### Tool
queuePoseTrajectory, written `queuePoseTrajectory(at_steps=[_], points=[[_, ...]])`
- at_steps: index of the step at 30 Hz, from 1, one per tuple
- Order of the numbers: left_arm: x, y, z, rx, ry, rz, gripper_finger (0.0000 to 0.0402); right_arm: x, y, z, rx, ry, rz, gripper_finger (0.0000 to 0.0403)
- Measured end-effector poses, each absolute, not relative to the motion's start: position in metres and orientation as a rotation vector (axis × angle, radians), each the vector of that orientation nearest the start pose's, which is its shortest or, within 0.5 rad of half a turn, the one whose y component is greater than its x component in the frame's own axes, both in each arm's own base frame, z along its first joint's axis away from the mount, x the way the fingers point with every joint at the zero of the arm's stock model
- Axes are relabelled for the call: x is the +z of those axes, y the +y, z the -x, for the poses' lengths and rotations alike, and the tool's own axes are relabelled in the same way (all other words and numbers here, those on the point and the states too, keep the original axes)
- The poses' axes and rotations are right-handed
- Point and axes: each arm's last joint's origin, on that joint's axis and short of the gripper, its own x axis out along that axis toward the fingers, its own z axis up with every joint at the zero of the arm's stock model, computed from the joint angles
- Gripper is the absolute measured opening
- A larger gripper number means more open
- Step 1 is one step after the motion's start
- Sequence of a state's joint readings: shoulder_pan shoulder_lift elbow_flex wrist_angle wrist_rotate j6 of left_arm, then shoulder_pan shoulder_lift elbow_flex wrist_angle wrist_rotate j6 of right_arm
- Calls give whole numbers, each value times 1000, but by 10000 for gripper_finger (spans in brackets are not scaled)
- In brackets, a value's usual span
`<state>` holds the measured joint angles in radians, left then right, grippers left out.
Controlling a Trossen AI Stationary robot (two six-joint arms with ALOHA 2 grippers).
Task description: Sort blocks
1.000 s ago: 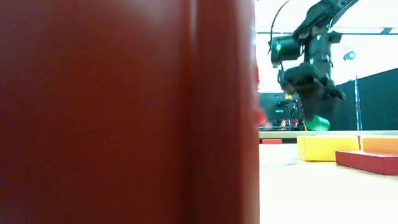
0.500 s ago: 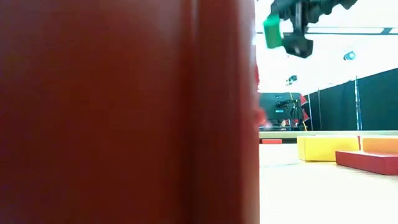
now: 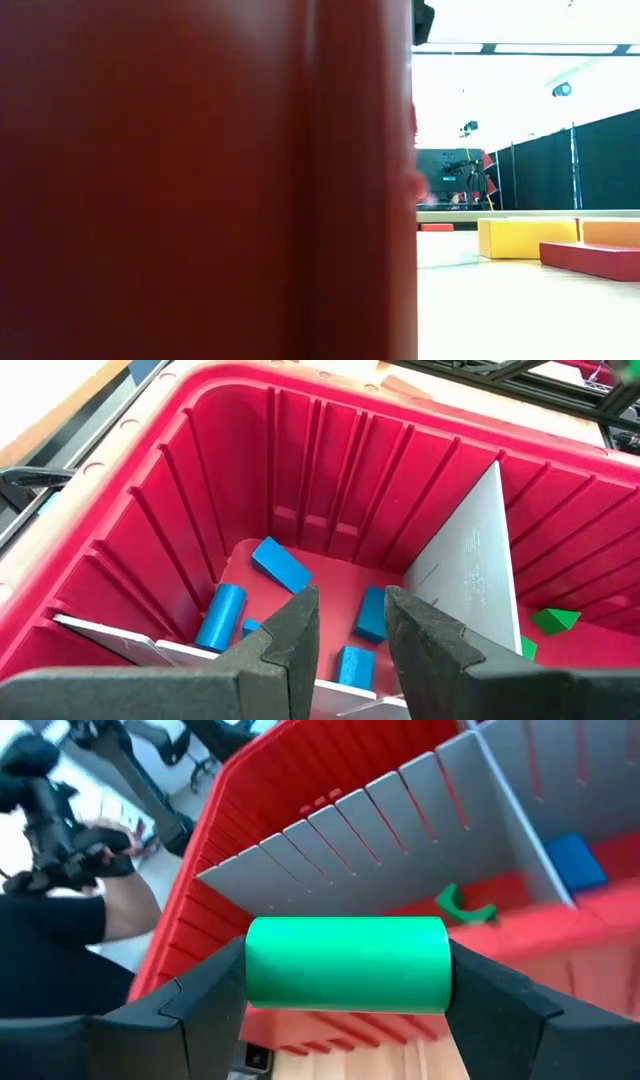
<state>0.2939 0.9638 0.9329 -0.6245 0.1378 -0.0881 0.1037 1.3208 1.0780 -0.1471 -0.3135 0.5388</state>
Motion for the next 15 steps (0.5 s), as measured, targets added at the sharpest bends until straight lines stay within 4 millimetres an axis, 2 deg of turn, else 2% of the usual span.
queuePoseTrajectory(at_steps=[8, 12, 15], points=[[314, 52, -185, 179, 635, 226, 103, 308, 51, -350, 347, 575, -474, 281], [314, 52, -185, 179, 639, 227, 103, 297, 53, -366, 341, 605, -472, 300], [314, 52, -185, 179, 640, 227, 103, 294, 53, -371, 348, 608, -476, 316]])
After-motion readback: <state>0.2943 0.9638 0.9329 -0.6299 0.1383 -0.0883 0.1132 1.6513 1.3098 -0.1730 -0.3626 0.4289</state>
